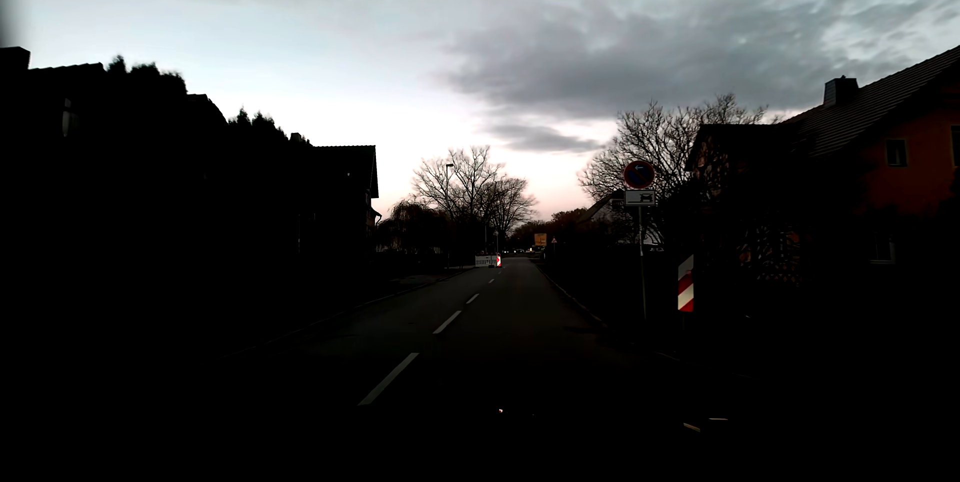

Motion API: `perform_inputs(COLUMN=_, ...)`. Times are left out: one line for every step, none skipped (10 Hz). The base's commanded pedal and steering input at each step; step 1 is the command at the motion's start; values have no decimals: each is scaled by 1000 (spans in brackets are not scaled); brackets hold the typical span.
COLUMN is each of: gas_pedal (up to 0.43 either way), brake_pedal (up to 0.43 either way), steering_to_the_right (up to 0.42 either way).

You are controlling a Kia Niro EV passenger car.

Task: Follow the waypoints while adhering to traffic rules and regulations

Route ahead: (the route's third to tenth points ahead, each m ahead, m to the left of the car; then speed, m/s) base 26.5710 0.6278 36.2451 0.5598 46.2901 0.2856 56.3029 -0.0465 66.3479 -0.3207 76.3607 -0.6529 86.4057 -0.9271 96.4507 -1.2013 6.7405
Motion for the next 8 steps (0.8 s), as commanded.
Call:
perform_inputs(gas_pedal=130, brake_pedal=0, steering_to_the_right=3)
perform_inputs(gas_pedal=130, brake_pedal=0, steering_to_the_right=6)
perform_inputs(gas_pedal=130, brake_pedal=0, steering_to_the_right=6)
perform_inputs(gas_pedal=130, brake_pedal=0, steering_to_the_right=6)
perform_inputs(gas_pedal=130, brake_pedal=0, steering_to_the_right=6)
perform_inputs(gas_pedal=130, brake_pedal=0, steering_to_the_right=6)
perform_inputs(gas_pedal=130, brake_pedal=0, steering_to_the_right=6)
perform_inputs(gas_pedal=130, brake_pedal=0, steering_to_the_right=7)
